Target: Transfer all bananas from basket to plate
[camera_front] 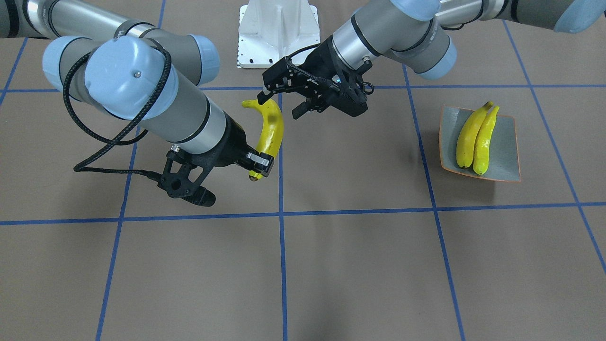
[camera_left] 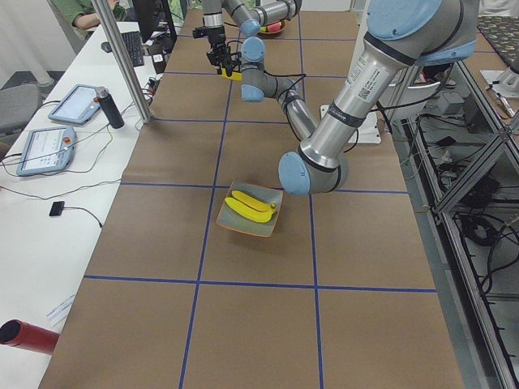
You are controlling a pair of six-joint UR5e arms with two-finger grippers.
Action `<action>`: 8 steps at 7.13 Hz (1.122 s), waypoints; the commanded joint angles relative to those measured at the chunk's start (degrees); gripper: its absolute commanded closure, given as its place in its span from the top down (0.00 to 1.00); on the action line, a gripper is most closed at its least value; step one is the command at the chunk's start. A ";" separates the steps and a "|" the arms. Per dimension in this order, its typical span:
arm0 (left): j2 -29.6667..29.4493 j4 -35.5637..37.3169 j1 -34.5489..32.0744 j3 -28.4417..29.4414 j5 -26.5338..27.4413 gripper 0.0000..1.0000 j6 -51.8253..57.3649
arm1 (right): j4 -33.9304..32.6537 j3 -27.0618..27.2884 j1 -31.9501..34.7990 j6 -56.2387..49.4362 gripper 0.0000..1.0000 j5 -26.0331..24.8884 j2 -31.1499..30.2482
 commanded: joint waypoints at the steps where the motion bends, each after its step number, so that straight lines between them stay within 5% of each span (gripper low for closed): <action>1: 0.00 -0.43 0.04 -0.09 0.01 1.00 -0.03 | 0.49 2.19 0.12 -0.37 0.00 0.92 -1.43; 8: -0.35 -0.34 0.39 0.35 0.01 1.00 0.06 | 4.71 2.72 -0.05 0.16 0.00 2.24 -1.87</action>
